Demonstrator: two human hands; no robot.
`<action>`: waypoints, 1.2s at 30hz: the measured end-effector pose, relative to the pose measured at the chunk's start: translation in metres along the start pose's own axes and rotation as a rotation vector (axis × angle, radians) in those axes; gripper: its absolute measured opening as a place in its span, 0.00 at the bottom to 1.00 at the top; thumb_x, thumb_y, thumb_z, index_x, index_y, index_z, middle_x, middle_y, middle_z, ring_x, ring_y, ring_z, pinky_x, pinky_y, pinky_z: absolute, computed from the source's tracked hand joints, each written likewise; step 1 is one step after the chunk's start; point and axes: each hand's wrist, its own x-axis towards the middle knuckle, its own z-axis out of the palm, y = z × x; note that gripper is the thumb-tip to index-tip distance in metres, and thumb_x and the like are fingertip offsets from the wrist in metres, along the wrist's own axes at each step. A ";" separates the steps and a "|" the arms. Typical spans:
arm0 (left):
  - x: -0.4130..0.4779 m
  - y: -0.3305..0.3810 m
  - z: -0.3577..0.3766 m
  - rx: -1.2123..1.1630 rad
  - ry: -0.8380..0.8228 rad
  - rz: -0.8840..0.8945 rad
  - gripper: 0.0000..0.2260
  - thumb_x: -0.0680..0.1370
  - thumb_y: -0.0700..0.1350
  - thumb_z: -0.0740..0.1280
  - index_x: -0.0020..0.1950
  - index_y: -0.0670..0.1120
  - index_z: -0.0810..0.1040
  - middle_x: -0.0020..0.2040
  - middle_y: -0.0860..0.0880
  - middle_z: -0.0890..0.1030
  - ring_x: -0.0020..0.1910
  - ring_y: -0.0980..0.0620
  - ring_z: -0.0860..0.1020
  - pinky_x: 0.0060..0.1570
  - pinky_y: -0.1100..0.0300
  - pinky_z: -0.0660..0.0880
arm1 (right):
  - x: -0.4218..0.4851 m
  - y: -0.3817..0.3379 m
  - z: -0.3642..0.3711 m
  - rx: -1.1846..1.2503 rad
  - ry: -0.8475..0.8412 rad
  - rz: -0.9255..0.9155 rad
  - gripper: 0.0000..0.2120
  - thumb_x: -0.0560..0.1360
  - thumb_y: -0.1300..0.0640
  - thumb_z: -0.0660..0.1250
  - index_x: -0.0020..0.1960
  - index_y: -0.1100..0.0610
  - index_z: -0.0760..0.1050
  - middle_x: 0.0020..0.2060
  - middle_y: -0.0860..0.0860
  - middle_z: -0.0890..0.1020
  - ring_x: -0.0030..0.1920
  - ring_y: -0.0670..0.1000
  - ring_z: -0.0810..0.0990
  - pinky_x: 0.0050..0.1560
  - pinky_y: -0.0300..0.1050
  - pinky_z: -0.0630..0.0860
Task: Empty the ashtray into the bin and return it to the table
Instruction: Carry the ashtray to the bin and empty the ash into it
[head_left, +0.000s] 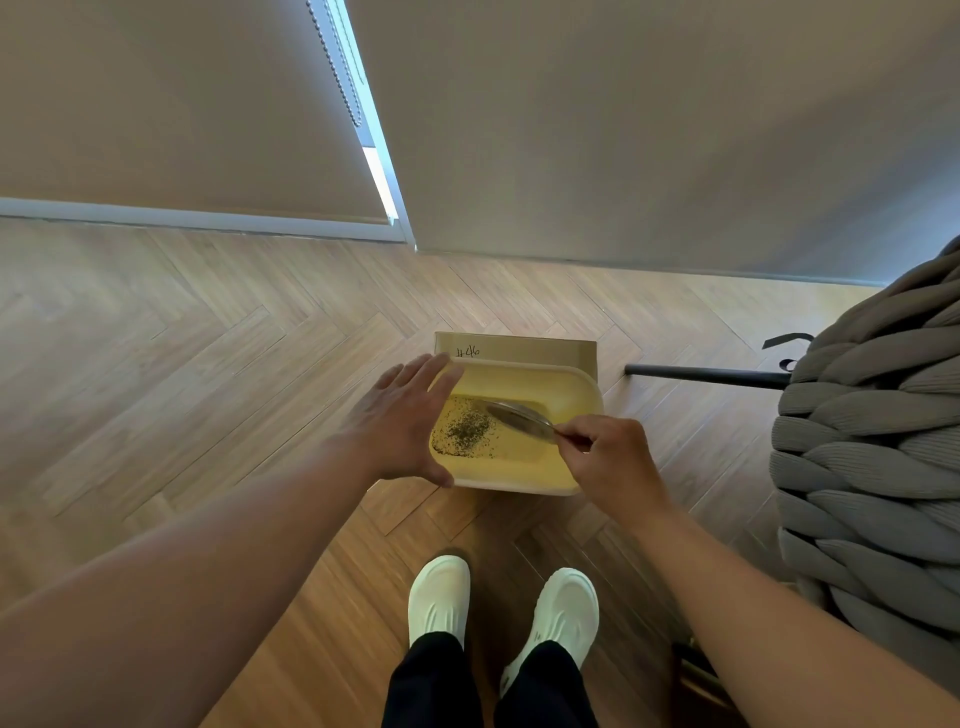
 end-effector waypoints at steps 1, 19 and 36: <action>-0.001 0.001 0.000 0.006 -0.001 0.004 0.60 0.58 0.69 0.75 0.78 0.49 0.45 0.80 0.46 0.48 0.78 0.46 0.47 0.76 0.49 0.48 | 0.000 0.000 0.000 0.017 -0.002 0.031 0.03 0.73 0.64 0.74 0.46 0.59 0.86 0.36 0.51 0.86 0.34 0.48 0.82 0.38 0.37 0.80; -0.004 0.018 -0.004 -0.046 -0.003 -0.036 0.55 0.61 0.71 0.72 0.78 0.49 0.50 0.78 0.49 0.60 0.75 0.48 0.59 0.73 0.50 0.59 | 0.015 -0.012 -0.015 0.603 -0.068 0.692 0.06 0.75 0.65 0.71 0.47 0.55 0.81 0.42 0.53 0.86 0.35 0.50 0.87 0.33 0.35 0.81; -0.001 0.030 0.001 -0.152 0.162 -0.096 0.46 0.57 0.72 0.72 0.70 0.54 0.64 0.64 0.53 0.75 0.63 0.51 0.72 0.59 0.53 0.71 | 0.015 -0.017 -0.022 0.866 -0.162 0.807 0.09 0.74 0.67 0.71 0.54 0.68 0.78 0.46 0.63 0.85 0.34 0.54 0.86 0.36 0.43 0.84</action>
